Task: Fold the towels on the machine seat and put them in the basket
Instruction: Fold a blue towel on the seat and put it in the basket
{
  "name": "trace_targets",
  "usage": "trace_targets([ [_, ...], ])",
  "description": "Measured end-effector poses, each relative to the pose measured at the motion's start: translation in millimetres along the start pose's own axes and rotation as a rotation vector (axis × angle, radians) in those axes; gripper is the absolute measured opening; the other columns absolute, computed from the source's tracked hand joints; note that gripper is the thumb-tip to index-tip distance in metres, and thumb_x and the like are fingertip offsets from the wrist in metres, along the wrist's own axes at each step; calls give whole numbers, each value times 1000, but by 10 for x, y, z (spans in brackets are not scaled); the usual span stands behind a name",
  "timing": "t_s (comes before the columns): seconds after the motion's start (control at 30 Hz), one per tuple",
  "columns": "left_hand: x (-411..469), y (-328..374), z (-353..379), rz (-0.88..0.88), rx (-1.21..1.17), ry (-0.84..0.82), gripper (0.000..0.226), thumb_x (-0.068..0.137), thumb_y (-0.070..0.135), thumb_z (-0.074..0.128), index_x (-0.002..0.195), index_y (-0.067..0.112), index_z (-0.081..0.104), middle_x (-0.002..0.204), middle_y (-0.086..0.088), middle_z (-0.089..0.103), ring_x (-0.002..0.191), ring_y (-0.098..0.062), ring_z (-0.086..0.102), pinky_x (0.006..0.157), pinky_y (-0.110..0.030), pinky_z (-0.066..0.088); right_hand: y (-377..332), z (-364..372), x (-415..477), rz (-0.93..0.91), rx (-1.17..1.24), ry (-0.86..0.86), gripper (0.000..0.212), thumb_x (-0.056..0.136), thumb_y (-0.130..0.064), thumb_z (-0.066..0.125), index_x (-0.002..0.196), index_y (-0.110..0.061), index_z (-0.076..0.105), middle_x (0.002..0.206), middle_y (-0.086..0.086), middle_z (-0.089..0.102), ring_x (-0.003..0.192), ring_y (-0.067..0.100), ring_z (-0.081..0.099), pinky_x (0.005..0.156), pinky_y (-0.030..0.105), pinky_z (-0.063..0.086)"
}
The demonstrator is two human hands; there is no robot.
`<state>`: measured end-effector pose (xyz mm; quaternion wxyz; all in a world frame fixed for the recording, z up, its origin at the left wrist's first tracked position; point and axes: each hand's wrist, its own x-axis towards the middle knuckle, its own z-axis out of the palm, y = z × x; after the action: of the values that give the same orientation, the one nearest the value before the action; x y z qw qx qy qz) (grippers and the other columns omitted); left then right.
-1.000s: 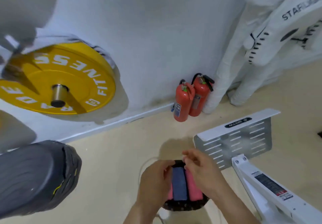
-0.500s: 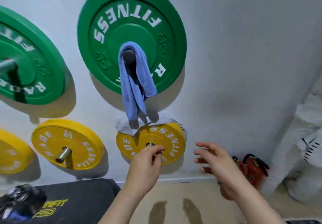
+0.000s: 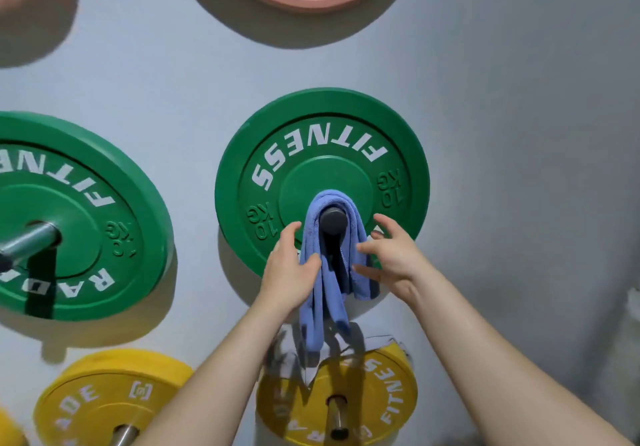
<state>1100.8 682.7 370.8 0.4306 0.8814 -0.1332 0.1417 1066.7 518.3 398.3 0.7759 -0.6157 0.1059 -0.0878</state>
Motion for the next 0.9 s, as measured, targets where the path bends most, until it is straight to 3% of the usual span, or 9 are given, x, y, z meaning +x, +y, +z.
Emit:
trace_targets([
  [0.07, 220, 42, -6, -58, -91, -10, 66, 90, 22, 57, 146, 25, 22, 139, -8, 47, 110, -22, 51, 94, -36, 42, -48, 101, 214, -8, -29, 53, 78, 84, 16, 53, 146, -26, 32, 147, 12, 32, 111, 27, 48, 71, 41, 57],
  [0.13, 399, 19, 41, -80, -49, -32, 69, 90, 22, 58, 147, 23, 19, 136, -11, 51, 102, -23, 53, 89, -34, 42, -24, 173, 385, 4, -70, 76, 79, 83, 17, 52, 146, -26, 31, 142, 12, 39, 108, 28, 52, 68, 40, 57],
  [0.23, 614, -79, 122, -161, -111, -76, 62, 87, 22, 62, 142, 19, 33, 123, -3, 62, 106, -24, 61, 93, -37, 47, 69, 224, 558, 25, -81, 112, 64, 84, 15, 53, 139, -17, 42, 110, 12, 61, 85, 22, 61, 74, 39, 56],
  [0.33, 730, -118, 141, -161, -135, -37, 17, 87, 18, 60, 102, 18, 67, 86, 5, 70, 85, -22, 66, 79, -37, 53, 66, 210, 630, 2, -144, 129, 27, 85, 10, 54, 107, -1, 63, 89, 13, 63, 70, 18, 57, 67, 32, 55],
  [0.4, 740, -94, 91, -120, -97, 55, 13, 88, 15, 53, 87, 17, 66, 81, 0, 67, 82, -27, 62, 67, -33, 45, 15, 167, 626, -34, -204, 138, 17, 85, 8, 49, 95, 7, 63, 81, 12, 58, 70, 20, 52, 65, 32, 53],
  [0.53, 638, 106, -84, 1, -165, 251, 15, 92, 10, 43, 96, 18, 56, 83, 9, 56, 82, -17, 51, 66, -27, 32, -130, -2, 562, -132, -249, 192, 22, 90, -3, 40, 91, -2, 62, 73, 7, 56, 64, 18, 48, 57, 34, 50],
  [0.63, 436, 360, -219, 113, -284, 292, 17, 91, 11, 44, 98, 22, 55, 79, 13, 57, 72, -7, 52, 61, -23, 37, -259, -163, 387, -233, -329, 243, 18, 87, -14, 45, 82, -11, 61, 73, 5, 59, 65, 19, 49, 61, 31, 41],
  [0.8, -45, 673, -333, 69, -617, -152, 12, 95, 15, 50, 99, 24, 58, 69, 1, 64, 55, -10, 54, 49, -18, 42, -420, -547, -227, -108, -165, 119, 9, 86, -20, 55, 81, -16, 62, 72, 2, 62, 64, 18, 55, 60, 28, 42],
  [0.9, -395, 694, -209, 149, -600, -419, 14, 95, 21, 55, 107, 28, 55, 82, 10, 67, 66, -3, 59, 57, -15, 47, -302, -851, -615, 6, -43, 38, 14, 89, -21, 58, 84, -12, 68, 84, 7, 67, 74, 20, 62, 69, 31, 48],
])
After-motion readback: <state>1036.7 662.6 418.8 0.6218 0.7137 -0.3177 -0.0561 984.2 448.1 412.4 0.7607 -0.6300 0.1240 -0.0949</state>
